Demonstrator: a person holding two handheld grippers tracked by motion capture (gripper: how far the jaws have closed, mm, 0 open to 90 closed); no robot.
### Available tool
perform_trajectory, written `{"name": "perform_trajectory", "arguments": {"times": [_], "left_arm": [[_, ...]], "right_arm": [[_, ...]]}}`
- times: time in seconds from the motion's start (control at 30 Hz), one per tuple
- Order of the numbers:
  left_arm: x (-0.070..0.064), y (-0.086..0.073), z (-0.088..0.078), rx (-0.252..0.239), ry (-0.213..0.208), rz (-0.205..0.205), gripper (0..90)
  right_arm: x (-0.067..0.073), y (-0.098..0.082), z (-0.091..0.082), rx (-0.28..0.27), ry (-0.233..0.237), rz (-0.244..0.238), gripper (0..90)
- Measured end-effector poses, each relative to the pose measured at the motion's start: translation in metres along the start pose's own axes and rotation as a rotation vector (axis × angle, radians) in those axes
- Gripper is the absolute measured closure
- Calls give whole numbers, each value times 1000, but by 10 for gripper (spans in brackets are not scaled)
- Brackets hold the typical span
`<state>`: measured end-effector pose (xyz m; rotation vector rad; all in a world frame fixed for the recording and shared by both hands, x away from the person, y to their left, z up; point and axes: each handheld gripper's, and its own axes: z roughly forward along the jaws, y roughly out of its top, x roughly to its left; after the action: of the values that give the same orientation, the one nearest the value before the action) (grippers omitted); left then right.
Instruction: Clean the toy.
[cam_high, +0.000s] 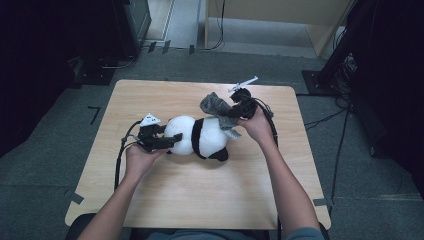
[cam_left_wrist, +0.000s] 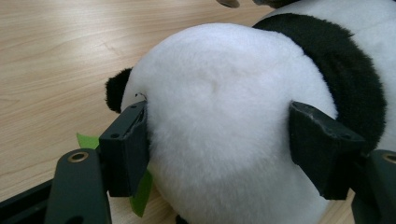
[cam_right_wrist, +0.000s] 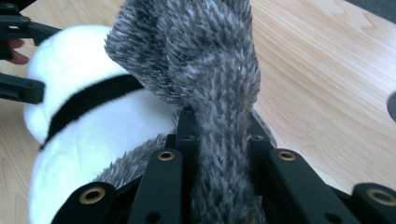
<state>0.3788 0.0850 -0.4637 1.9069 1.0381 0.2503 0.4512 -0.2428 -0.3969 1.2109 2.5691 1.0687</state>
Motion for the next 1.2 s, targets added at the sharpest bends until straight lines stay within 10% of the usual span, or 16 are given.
{"name": "perform_trajectory", "arguments": {"times": [0.27,0.43,0.73,1.2], "left_arm": [[1,-1,0,-3,-4,-6,262],[1,-1,-1,-3,-4,2,262],[1,-2,-2,-18,-14,14,261],[1,-2,-1,-26,-11,17,260]], "right_arm": [[-14,-14,-5,66,-46,28,758],[-13,-12,-14,8,-65,24,758],[30,18,-23,-80,-26,-50,758],[96,55,25,-83,62,-150,753]]}}
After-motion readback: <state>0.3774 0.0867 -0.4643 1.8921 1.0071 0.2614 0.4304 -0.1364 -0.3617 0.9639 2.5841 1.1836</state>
